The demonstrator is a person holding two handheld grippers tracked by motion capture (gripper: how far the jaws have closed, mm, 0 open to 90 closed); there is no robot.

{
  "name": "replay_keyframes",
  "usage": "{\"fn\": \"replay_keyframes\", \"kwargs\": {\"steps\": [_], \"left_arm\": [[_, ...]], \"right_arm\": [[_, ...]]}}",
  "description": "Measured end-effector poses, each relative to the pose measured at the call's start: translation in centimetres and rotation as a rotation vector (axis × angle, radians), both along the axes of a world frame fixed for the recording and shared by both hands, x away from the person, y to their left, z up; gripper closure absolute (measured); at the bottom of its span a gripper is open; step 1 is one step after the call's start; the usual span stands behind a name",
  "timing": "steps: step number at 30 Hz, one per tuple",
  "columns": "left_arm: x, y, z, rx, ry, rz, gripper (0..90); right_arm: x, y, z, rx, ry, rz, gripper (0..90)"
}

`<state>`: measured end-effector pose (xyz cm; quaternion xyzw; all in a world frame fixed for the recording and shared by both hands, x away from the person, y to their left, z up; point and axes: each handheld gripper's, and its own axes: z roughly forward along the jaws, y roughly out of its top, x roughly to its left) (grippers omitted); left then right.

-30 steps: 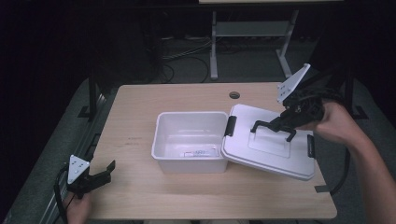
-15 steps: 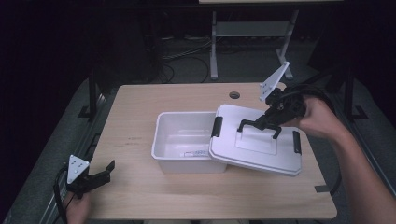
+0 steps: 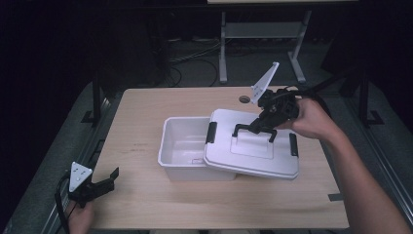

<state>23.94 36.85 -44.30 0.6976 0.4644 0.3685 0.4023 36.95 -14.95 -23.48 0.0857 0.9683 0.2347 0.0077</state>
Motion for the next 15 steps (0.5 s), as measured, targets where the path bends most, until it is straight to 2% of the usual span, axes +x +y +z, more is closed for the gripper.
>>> {"fn": "replay_keyframes", "kwargs": {"steps": [15], "left_arm": [[0.0, 0.0, 0.0, -0.002, -0.002, -0.001, 14.9]], "right_arm": [[1.1, 3.4, 0.2, -0.007, -0.013, 0.05, 84.9]]}}
